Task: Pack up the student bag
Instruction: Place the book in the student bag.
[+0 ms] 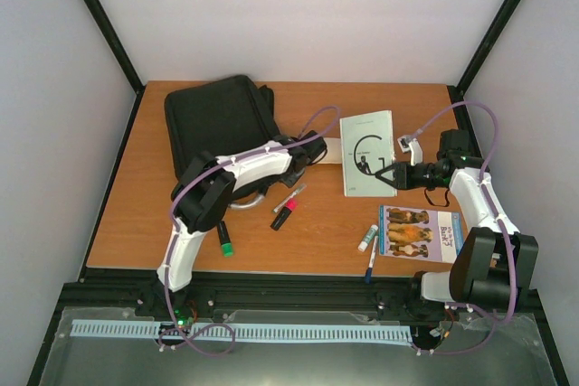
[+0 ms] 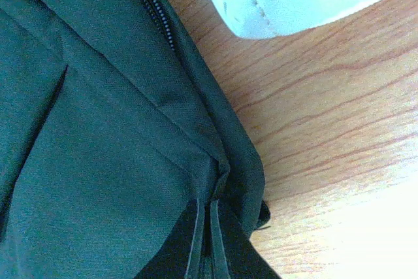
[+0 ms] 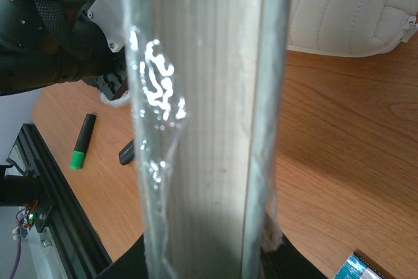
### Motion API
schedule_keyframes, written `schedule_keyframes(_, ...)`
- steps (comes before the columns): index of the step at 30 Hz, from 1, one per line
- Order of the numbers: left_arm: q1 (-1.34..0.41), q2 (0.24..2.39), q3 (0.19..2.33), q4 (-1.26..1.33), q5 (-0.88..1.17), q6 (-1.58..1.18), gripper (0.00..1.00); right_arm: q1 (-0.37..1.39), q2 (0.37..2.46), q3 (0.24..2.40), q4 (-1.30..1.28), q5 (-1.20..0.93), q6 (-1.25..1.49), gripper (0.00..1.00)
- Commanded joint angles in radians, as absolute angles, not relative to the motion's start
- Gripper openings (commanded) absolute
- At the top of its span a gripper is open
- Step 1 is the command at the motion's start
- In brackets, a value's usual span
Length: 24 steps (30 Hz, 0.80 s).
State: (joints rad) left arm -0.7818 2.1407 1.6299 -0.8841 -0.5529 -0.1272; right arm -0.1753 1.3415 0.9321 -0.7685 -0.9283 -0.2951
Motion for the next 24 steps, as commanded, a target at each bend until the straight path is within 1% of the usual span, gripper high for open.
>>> schedule_keyframes(1, -0.785, 2.167, 1.69, -0.869, -0.524, -0.136, 0.01, -0.185, 1.303, 0.956, -0.718, -1.018, -0.326, 0.05)
schedule_keyframes(6, -0.785, 2.173, 1.743, -0.851, -0.431, -0.143, 0.01, -0.186, 1.307, 0.957, -0.719, -1.019, -0.326, 0.05)
schedule_keyframes(16, -0.785, 2.236, 1.923, -0.87, -0.258, -0.111, 0.01, -0.192, 1.308, 0.955, -0.718, -1.016, -0.325, 0.05)
schedule_keyframes(17, -0.785, 2.234, 1.938, -0.893, -0.249, -0.099, 0.07, -0.193, 1.308, 0.956, -0.718, -1.017, -0.324, 0.05)
schedule_keyframes(19, -0.785, 2.21, 1.949, -0.945, -0.269, -0.095, 0.35, -0.193, 1.308, 0.956, -0.719, -1.021, -0.326, 0.05)
schedule_keyframes(20, -0.784, 2.188, 1.94, -0.97, -0.273, -0.093, 0.46, -0.196, 1.308, 0.956, -0.719, -1.023, -0.326, 0.05)
schedule_keyframes(21, -0.783, 2.156, 1.919, -0.987, -0.285, -0.092, 0.52, -0.196, 1.308, 0.957, -0.721, -1.024, -0.327, 0.05)
schedule_keyframes(22, -0.779, 2.124, 1.886, -0.997, -0.293, -0.095, 0.56, -0.195, 1.308, 0.958, -0.722, -1.026, -0.327, 0.05)
schedule_keyframes(24, -0.765, 2.038, 1.809, -1.014, -0.298, -0.098, 0.59, -0.196, 1.307, 0.959, -0.725, -1.03, -0.329, 0.05)
